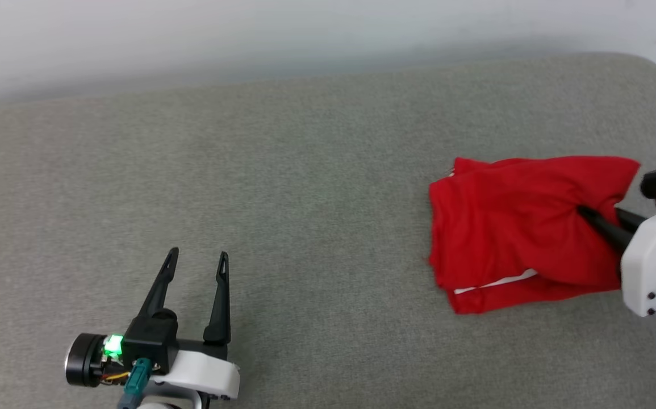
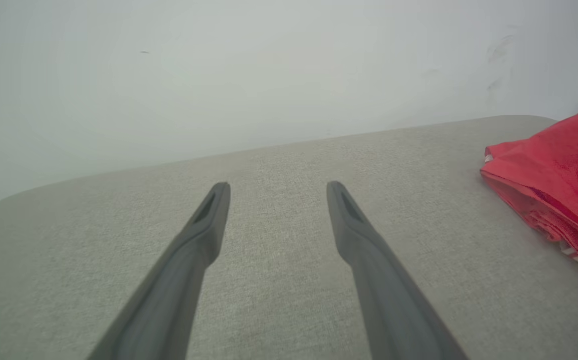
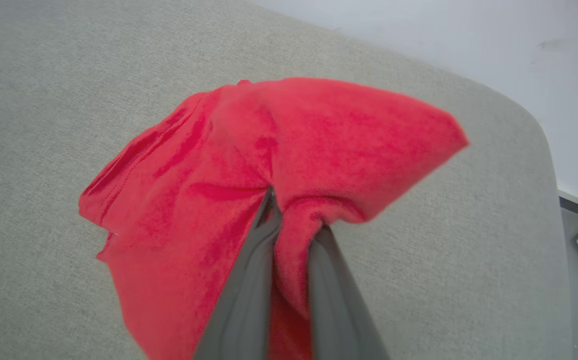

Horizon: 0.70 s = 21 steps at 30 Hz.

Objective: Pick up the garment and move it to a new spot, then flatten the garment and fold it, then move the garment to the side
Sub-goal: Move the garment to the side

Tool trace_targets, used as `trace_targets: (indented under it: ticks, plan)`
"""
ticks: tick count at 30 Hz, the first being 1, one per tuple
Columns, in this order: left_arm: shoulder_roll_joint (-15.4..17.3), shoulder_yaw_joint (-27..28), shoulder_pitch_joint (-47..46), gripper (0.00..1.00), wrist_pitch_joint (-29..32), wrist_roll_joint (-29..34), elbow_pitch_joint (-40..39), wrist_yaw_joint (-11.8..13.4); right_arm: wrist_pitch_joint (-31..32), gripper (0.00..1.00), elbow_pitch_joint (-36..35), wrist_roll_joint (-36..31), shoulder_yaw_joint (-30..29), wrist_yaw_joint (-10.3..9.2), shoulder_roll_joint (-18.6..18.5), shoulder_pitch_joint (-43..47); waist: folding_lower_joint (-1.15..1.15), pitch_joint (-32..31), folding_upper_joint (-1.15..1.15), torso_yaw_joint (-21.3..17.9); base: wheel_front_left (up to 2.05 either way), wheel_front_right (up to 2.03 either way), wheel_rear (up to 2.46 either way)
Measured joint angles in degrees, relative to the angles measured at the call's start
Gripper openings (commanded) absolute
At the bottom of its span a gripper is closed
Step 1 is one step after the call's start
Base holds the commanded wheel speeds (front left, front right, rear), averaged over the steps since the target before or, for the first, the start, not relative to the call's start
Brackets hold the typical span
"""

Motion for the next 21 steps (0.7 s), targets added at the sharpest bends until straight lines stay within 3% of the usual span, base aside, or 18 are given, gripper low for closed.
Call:
trace_targets:
  ticks: [9, 16, 21]
  plan:
    - [0.92, -0.19, -3.30, 1.00, 0.00, 0.63, -1.49, -0.97, 1.01, 0.00, 2.71, -3.46, -5.65, 0.01, -3.72, -2.46, 0.00, 5.85, 0.00, -2.68, 0.00, 0.00, 0.00]
    - [1.42, -0.78, -6.61, 1.00, 0.00, 1.10, -3.68, -1.04, 2.44, 0.00, 11.41, -7.28, -11.14, 0.01, -9.26, -5.80, 0.01, 11.13, 0.00, -0.98, 0.00, 0.00, 0.00]
    - [1.35, -1.24, -8.59, 1.00, 0.00, 1.40, -5.72, -0.91, 3.00, 0.00, 19.16, -9.12, -15.75, 0.01, -10.98, -8.57, 0.01, 15.05, -0.01, 1.06, 0.00, 0.00, 0.00]
